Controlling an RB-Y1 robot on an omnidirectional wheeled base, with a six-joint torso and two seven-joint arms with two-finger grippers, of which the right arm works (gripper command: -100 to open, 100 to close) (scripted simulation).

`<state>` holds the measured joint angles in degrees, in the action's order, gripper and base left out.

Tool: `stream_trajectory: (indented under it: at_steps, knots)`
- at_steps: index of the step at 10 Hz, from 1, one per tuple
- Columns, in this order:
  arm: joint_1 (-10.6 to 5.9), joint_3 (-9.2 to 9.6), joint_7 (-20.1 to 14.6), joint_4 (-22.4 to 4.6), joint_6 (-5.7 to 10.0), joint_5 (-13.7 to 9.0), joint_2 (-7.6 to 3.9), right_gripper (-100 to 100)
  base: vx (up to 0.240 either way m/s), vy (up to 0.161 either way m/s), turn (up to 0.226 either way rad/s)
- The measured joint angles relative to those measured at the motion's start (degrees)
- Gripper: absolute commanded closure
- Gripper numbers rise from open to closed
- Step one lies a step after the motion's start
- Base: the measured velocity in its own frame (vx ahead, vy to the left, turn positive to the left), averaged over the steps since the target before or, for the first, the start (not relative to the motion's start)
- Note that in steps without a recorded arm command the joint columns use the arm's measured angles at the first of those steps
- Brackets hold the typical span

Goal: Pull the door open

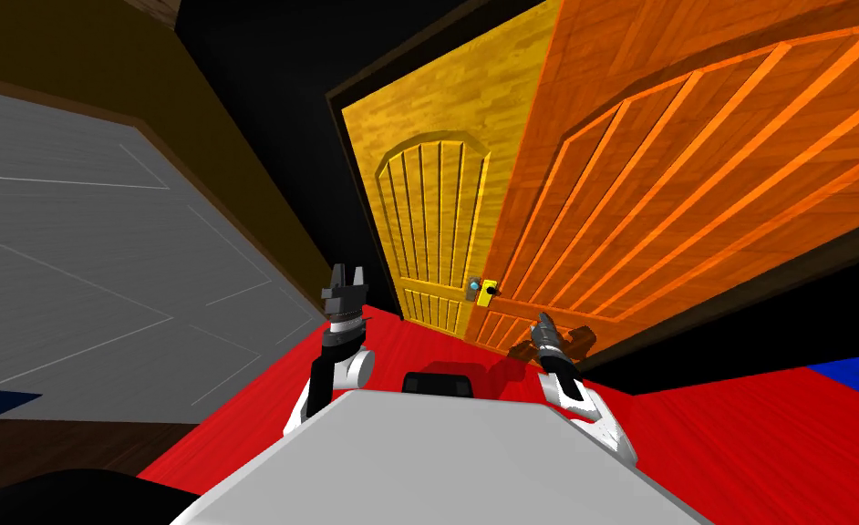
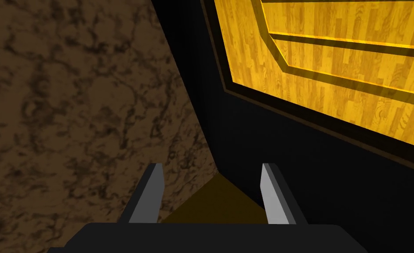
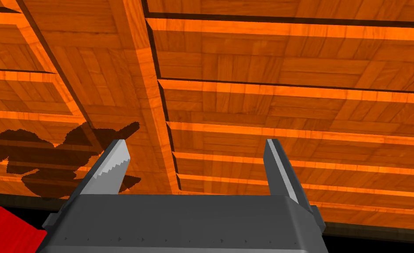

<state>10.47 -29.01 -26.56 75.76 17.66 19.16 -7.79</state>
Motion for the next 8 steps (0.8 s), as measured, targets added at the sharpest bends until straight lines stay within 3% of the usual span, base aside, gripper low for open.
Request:
stream_trajectory:
  at_steps: [3,6,7,8]
  knots:
    - [-0.61,1.27,-0.19,1.21,-0.27,0.02,0.42,-100,0.194,0.022,0.111]
    - [-3.13,2.88,0.18,0.69,0.40,0.30,1.33,-100,0.152,0.082,0.116]
    - [-3.26,2.98,0.17,0.67,0.45,0.31,1.34,100,-0.005,-0.011,-0.024]
    - [-3.22,2.93,0.18,0.71,0.44,0.30,1.34,100,-0.024,-0.025,0.011]
